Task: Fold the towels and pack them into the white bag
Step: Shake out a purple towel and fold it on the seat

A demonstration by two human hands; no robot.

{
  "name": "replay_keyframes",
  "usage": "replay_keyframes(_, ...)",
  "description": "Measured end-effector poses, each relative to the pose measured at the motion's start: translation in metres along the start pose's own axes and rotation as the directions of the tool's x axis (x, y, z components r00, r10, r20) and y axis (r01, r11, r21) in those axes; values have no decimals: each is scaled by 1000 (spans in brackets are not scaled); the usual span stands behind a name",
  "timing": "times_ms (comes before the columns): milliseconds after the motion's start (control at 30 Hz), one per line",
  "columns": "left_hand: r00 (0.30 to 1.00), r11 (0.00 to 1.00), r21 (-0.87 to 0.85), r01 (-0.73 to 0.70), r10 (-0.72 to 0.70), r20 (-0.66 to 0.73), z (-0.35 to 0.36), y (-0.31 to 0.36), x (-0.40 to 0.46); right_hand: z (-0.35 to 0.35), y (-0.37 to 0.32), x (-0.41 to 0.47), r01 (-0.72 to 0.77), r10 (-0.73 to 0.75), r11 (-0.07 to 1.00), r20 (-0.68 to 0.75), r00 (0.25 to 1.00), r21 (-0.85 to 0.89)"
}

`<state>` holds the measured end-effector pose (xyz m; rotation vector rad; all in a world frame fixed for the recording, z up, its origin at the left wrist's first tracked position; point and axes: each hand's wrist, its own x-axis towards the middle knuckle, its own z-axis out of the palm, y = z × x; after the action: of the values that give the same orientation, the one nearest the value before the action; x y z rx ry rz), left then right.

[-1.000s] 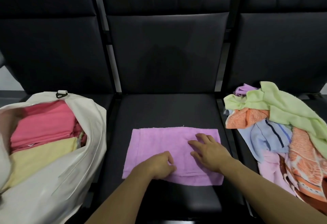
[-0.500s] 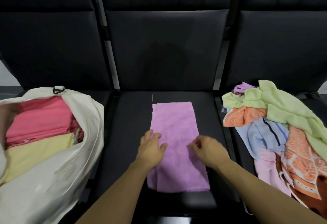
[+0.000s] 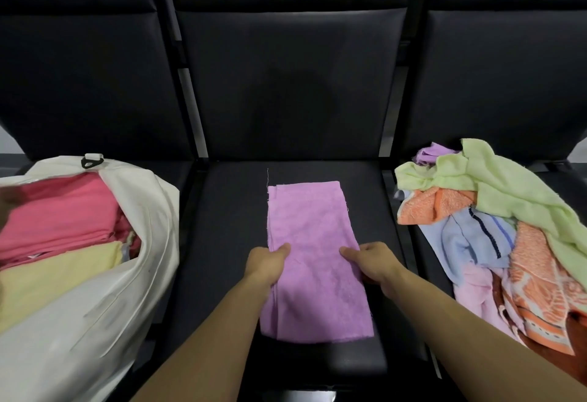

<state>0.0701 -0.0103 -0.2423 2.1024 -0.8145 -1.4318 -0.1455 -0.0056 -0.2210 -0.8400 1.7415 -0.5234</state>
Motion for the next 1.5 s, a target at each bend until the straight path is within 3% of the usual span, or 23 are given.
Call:
replay_keyframes(167, 999, 996, -72, -47, 48, 11, 4, 10, -15, -1, 0, -3, 146, -146, 989, -43, 988, -21)
replay_keyframes(267, 980, 962, -213, -173, 146, -135, 3, 15, -26, -2, -2, -7, 321, -325, 946, -135, 936, -49)
replay_keyframes(367, 895, 932, -127, -339, 278, -348, -3, 26, -42, -4, -6, -15, 518, -506, 855, -174, 845, 33)
replay_keyframes(467, 781, 856, -40, -516, 451, -431, -10, 36, -61, -5, -16, -31, 619, -596, 767, -171, 785, 169)
replay_keyframes(633, 686, 651, -219, -727, 670, -285, -33, 51, -80, -14, -34, -56, 709, -695, 684, -145, 705, 172)
replay_keyframes(733, 612, 595, -147, -790, 761, -213, -47, 58, -87, -16, -38, -62, 687, -687, 699, -83, 722, 196)
replay_keyframes(800, 603, 591, -120, -797, 778, -176, -53, 58, -84, -17, -39, -61, 647, -656, 728, -43, 753, 226)
replay_keyframes(967, 690, 688, -69, -723, 724, -5, -51, 43, -58, -16, -24, -32, 488, -518, 836, 69, 852, 252)
replay_keyframes(1100, 884, 886, 130, -446, 413, 221, -43, 10, -20, -15, 18, 12, 303, -303, 953, 62, 951, 4)
replay_keyframes(1133, 914, 895, 219, -390, 345, 216, -41, 3, -13, -17, 25, 20, 245, -246, 968, -3, 969, -49)
replay_keyframes(1200, 948, 883, 350, -313, 309, 69, -39, -2, -3, -21, 30, 25, 182, -208, 968, -148, 967, -173)
replay_keyframes(1300, 953, 899, 402, -175, 257, -159, -35, 3, -7, -17, 23, 17, 164, -262, 895, -191, 946, -414)
replay_keyframes(1400, 985, 913, 406, -38, 104, -141, -18, 3, -14, -3, 20, 15, 117, -217, 876, -165, 962, -468)
replay_keyframes(1500, 993, 914, 400, -70, 103, -60, 1, -2, -18, 11, 21, 17, 80, -146, 893, -118, 982, -443)
